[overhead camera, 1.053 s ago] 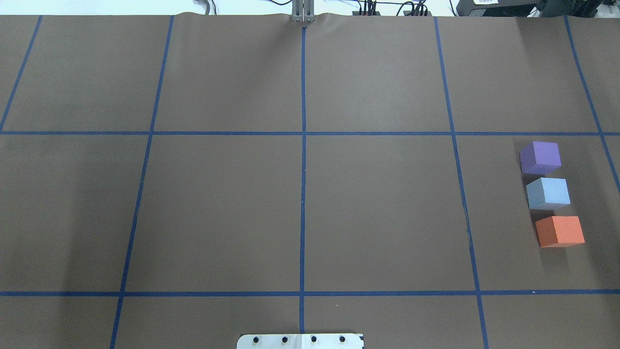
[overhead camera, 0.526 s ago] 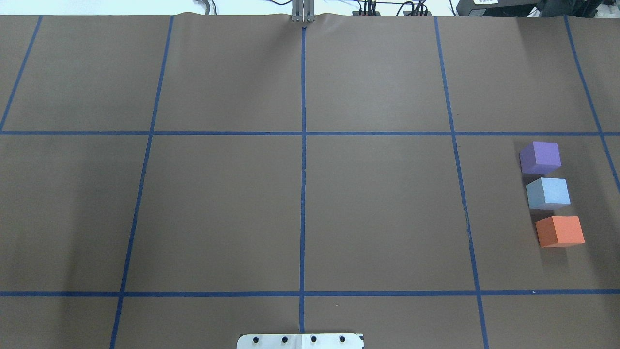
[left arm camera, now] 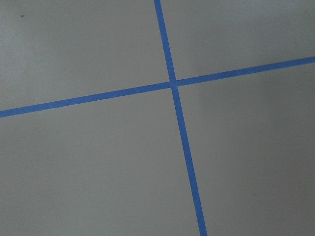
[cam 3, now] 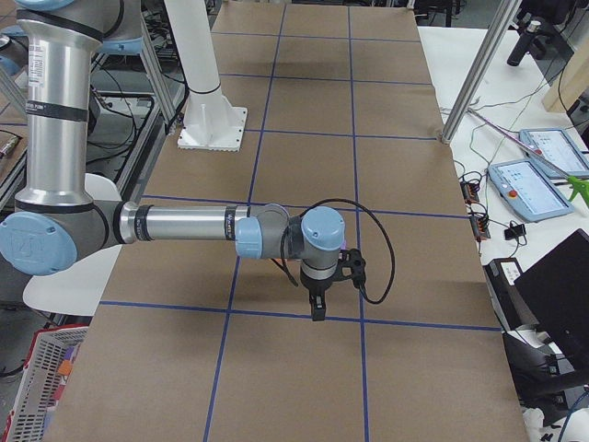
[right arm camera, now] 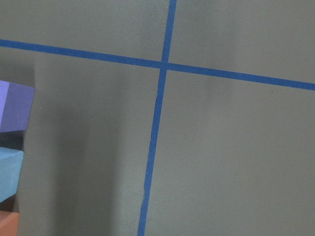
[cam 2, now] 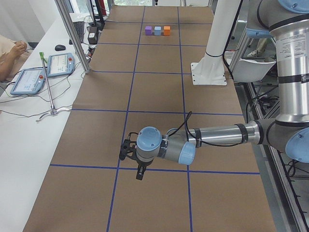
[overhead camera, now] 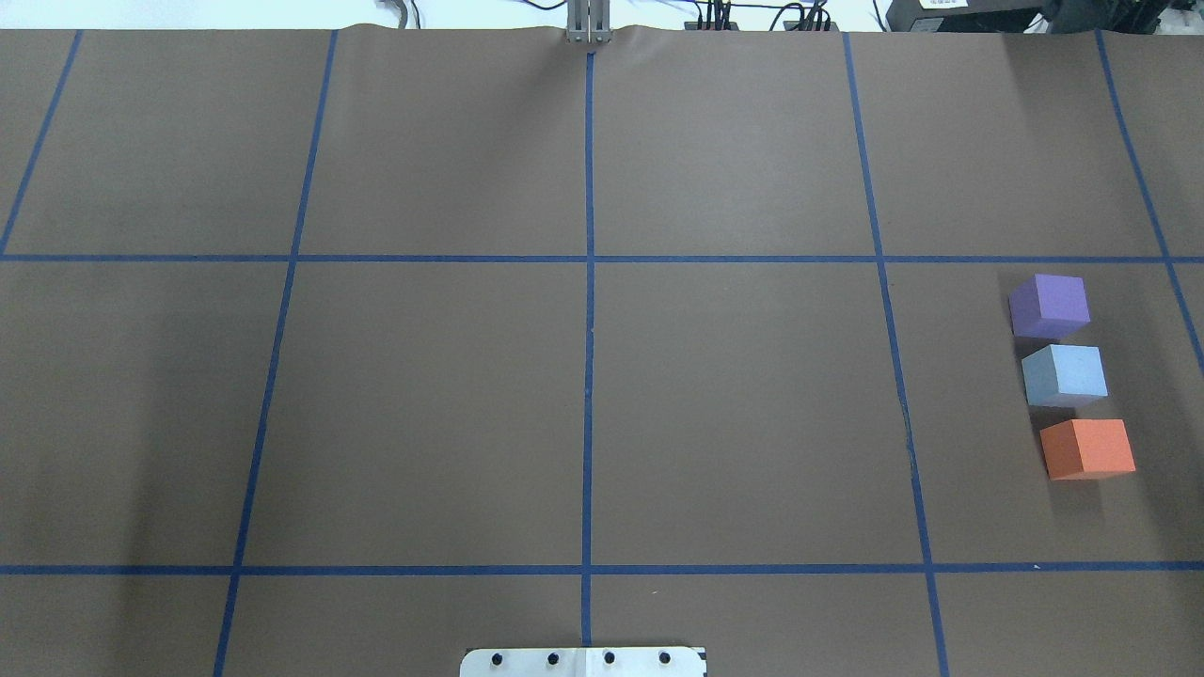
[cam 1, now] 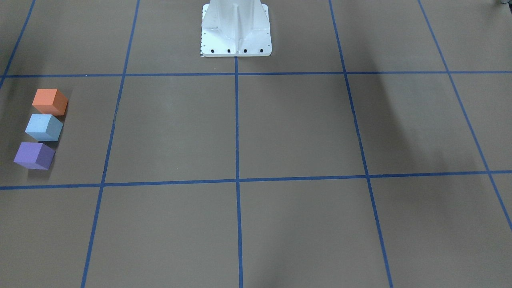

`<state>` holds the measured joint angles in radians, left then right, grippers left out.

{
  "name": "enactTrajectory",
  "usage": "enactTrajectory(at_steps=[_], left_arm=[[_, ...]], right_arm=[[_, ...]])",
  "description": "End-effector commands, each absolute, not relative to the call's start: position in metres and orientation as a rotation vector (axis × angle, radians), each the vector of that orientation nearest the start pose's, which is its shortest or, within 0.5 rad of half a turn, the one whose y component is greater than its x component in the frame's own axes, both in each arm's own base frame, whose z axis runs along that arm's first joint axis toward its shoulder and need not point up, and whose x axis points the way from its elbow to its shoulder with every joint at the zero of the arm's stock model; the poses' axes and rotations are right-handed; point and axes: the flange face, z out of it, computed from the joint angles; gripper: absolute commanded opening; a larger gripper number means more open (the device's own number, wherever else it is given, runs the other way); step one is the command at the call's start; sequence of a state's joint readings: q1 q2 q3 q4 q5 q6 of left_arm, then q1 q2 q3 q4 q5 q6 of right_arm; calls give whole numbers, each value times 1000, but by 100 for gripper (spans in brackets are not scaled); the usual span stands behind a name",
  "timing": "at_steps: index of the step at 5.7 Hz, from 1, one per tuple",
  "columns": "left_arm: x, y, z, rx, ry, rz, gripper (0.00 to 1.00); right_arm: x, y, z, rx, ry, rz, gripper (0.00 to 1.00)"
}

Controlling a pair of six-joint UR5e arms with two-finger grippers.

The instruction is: Place blue block between orange and purple blocks

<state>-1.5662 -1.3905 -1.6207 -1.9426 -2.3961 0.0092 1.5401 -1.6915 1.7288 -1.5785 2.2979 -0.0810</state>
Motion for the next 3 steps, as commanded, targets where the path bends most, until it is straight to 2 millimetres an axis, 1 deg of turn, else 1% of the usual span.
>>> enactTrajectory(at_steps=[1,3], left_arm=[[-58,-427,671,237,822,116,100],[-57,-428,669,273,819,133,100]], right_arm=[[53,-445,641,48,-727,-118,100],[53,-445,640,53,-726,-122,100]])
